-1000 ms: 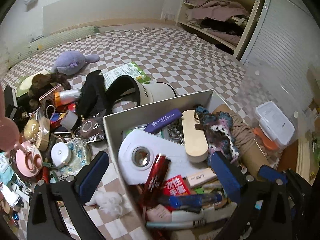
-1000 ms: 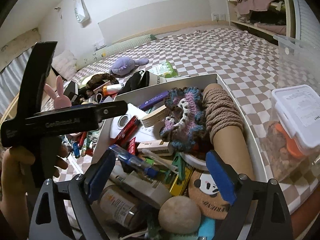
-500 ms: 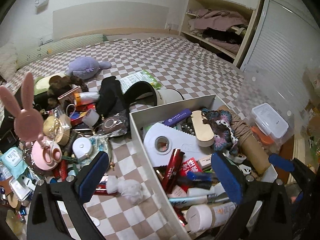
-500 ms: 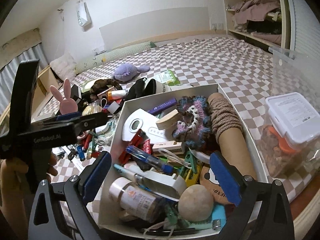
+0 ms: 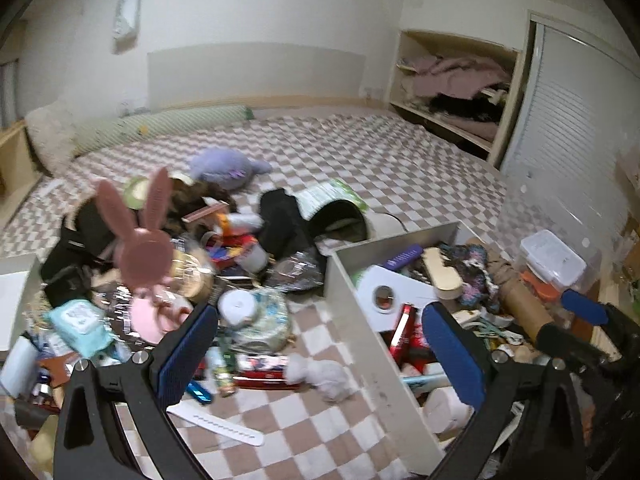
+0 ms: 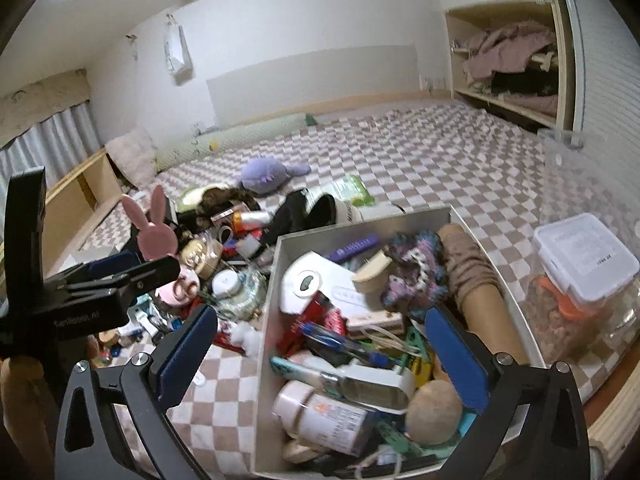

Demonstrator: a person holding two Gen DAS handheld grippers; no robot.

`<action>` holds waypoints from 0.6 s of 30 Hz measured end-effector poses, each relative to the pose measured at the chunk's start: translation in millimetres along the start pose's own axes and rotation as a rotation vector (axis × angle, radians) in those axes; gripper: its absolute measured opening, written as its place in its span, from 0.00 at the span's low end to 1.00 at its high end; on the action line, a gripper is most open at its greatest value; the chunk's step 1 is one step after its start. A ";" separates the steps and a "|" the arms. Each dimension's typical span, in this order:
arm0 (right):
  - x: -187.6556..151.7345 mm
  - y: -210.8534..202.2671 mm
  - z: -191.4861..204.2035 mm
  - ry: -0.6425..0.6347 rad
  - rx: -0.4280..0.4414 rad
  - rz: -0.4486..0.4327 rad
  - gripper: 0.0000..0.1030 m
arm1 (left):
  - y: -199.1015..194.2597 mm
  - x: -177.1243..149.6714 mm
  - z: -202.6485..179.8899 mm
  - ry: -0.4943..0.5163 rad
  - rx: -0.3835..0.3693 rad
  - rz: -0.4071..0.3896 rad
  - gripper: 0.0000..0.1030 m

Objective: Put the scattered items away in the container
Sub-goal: 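Withdraw both tools from the box back over the cluttered bed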

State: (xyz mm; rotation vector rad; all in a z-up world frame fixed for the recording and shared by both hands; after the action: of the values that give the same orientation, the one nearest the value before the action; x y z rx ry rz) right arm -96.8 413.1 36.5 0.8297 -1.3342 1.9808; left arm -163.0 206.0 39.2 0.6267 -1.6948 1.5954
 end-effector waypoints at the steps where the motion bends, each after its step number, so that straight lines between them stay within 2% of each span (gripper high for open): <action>1: 0.7 -1.0 4.4 -0.005 0.002 -0.015 1.00 | -3.2 -1.1 4.2 0.002 0.011 -0.011 1.00; 11: -0.5 2.0 50.1 -0.074 0.008 -0.095 1.00 | -27.8 -15.4 44.6 0.008 0.067 -0.059 1.00; 18: -7.9 18.0 85.6 -0.137 0.051 -0.055 1.00 | -38.8 -24.0 75.2 -0.009 0.088 -0.074 1.00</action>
State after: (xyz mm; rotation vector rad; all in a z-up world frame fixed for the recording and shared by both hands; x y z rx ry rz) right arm -91.7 325.9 45.8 1.0313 -1.3269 1.9527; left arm -131.2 124.4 47.0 0.7339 -1.5960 1.6239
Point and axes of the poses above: each gripper's, at about its wrist camera, not at the fingertips, and y roughly the way its jaws point, z to its left, x to its top, the point moved 2 cm from there along y, roughly the way its jaws point, and after that the axes turned 11 degrees about x, right-handed, at the moved point
